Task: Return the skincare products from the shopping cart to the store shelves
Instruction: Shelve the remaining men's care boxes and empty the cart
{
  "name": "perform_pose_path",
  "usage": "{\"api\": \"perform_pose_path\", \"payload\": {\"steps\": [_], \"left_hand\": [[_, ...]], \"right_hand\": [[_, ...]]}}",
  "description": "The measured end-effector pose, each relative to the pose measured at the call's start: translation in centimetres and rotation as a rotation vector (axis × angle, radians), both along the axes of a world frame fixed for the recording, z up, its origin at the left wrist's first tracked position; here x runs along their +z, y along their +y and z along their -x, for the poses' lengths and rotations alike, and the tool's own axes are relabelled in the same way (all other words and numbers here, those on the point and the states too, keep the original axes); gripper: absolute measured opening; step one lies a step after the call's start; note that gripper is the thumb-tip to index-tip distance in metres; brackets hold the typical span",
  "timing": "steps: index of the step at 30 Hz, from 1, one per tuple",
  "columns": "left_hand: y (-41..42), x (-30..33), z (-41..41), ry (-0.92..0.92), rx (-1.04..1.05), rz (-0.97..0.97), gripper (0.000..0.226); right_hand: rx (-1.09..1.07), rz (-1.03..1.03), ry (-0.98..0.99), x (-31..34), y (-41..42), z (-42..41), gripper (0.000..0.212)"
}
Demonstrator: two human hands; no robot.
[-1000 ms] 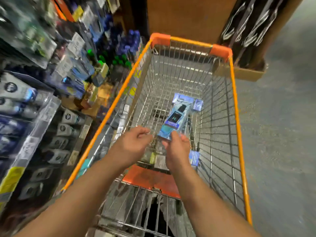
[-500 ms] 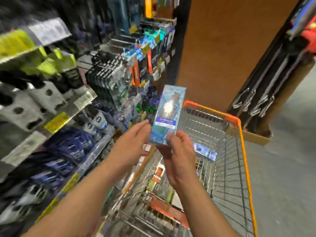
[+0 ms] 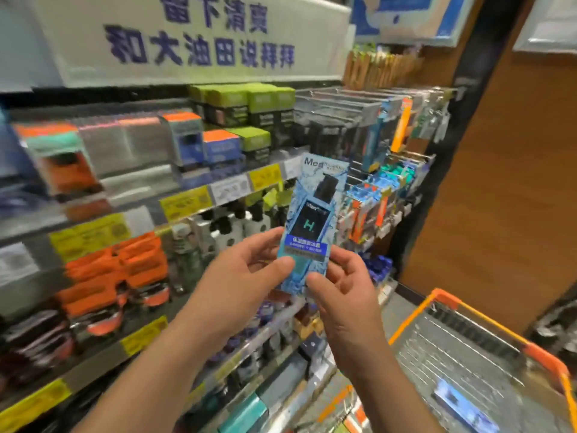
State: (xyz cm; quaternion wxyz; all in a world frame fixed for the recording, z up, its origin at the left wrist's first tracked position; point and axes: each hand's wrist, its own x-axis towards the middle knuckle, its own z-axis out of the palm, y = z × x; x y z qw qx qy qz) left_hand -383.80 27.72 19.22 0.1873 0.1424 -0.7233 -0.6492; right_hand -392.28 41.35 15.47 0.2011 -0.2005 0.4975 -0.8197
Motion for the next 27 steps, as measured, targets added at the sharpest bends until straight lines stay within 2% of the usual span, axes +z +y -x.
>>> {"api": "perform_pose_path", "payload": {"steps": [4, 13, 16, 25, 27], "left_hand": [[-3.0, 2.1, -4.0, 0.076, 0.108, 0.017, 0.04], [-7.5, 5.4, -12.4, 0.171, 0.349, 0.055, 0.04], [-8.9, 6.3, -15.2, 0.224, 0.426, 0.078, 0.039], [-12.6, 7.3, -22.1, 0.276, 0.649, 0.121, 0.035], [-13.4, 7.1, -23.4, 0.257, 0.697, 0.156, 0.042]], "right_hand": [[0.119, 0.022, 0.068, 2.6, -4.0, -2.2, 0.051], [0.261, -0.091, 0.345, 6.9, -11.5, -6.7, 0.039], [0.319, -0.113, 0.427, 8.6, -13.9, -8.8, 0.043], [0.502, -0.092, 0.497, 12.3, -20.4, -14.6, 0.037], [0.528, -0.121, 0.523, 12.7, -21.6, -15.5, 0.032]]}}
